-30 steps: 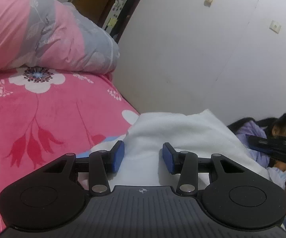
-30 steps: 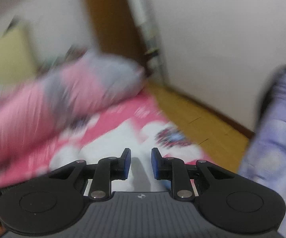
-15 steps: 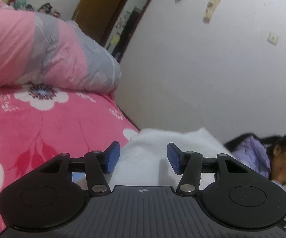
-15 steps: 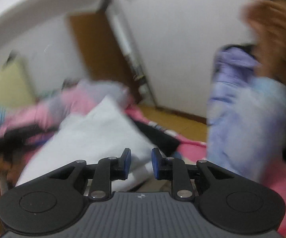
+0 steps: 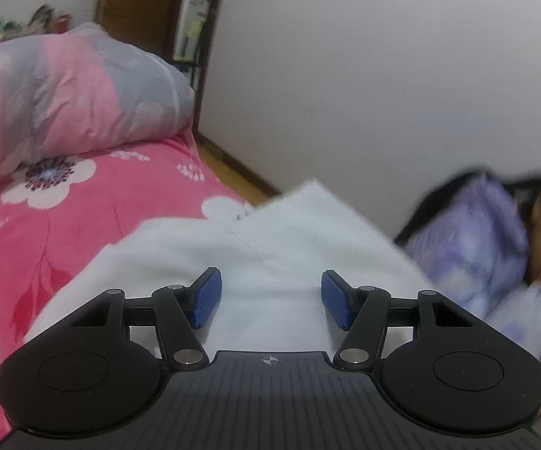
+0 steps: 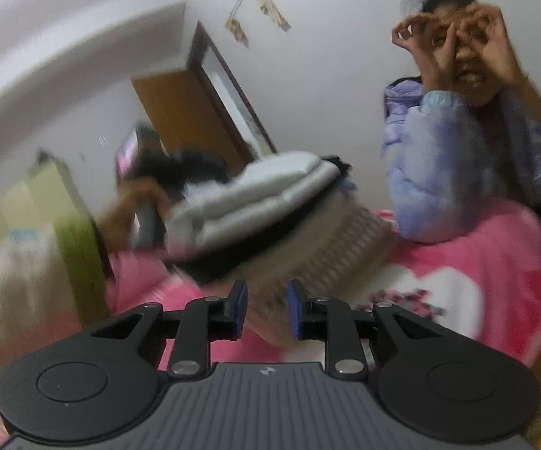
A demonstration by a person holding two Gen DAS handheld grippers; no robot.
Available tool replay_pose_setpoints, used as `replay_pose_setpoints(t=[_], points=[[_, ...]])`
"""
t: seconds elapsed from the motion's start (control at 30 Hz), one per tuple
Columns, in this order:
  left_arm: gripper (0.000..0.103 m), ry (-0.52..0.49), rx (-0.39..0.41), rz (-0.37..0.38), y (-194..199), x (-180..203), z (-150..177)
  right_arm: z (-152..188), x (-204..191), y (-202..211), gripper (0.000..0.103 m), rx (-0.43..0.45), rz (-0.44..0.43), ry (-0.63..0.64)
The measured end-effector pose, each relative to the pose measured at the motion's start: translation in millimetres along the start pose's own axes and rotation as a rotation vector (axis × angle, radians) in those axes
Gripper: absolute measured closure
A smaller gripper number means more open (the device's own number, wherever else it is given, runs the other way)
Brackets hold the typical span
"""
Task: Fold clothes
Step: 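Carry the shirt with both grippers onto the stack of folded clothes, then open both grippers and release the shirt on top of the stack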
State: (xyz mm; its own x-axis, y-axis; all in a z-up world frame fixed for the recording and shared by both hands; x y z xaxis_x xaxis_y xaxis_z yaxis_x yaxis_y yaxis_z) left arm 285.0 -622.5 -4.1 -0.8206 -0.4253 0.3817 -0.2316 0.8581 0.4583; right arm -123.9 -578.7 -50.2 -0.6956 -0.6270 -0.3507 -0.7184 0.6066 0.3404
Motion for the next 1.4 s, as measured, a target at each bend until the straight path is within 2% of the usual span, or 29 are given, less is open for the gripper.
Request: replay_pose_setpoints(t=[0.1,0.23,0.3,0.4,0.53,0.63,0.7,0.77,0.83,0.9,0.93,1.13,1.2,1.27,1.4], points=[[0.042,-0.011,0.066,0.070,47,13,2,-15,-6,6,0.078,0.034,0.038,0.037],[0.038,-0.137,0.105,0.082,117,36,19,-55,-35,-15,0.077,0.104,0.039,0.072],[0.036,-0.163,0.107,0.100,140,50,37,-69,-52,-38,0.077,0.129,0.033,0.079],[0.036,-0.162,0.088,0.097,157,58,62,-69,-76,-73,0.077,0.130,0.048,0.104],[0.036,-0.107,0.065,0.072,172,56,98,-56,-76,-51,0.077,0.120,0.067,0.108],[0.036,-0.093,0.076,0.070,194,55,120,-47,-76,-31,0.076,0.112,0.080,0.111],[0.032,-0.089,0.102,0.080,216,57,136,-40,-76,-19,0.065,0.106,0.090,0.113],[0.027,-0.086,0.125,0.090,238,62,151,-33,-75,-6,0.049,0.101,0.099,0.115],[0.019,-0.100,0.153,0.074,262,65,168,-27,-75,7,0.043,0.095,0.108,0.117],[0.008,-0.110,0.176,0.037,284,66,183,-5,-75,24,0.038,0.035,0.101,0.132],[0.006,-0.112,0.186,0.019,295,67,191,7,-75,32,0.036,0.003,0.099,0.130],[0.000,-0.037,0.164,-0.049,333,57,231,44,-71,55,0.024,-0.098,0.180,0.100],[0.000,-0.020,0.156,-0.092,340,49,242,47,-77,61,0.018,-0.098,0.193,0.110],[0.000,0.001,0.139,-0.141,346,39,253,50,-84,67,0.005,-0.090,0.200,0.130],[0.000,0.043,0.142,-0.188,360,32,263,53,-106,83,0.000,-0.060,0.182,0.185]])
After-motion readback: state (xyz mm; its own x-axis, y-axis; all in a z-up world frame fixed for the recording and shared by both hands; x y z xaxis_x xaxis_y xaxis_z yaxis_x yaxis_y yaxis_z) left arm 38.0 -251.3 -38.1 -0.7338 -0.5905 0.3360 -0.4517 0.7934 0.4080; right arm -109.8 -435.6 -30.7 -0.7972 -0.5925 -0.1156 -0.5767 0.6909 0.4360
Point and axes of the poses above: each gripper's, at about its wrist camera, not at the fingertips, and y roughly against the way its jaws point, x to its right, z to its underside, the point moved 10 cm from there along -y, roughly the way its jaws point, and after that the axes turned 13 degrees about z, right-handed, at the moved point
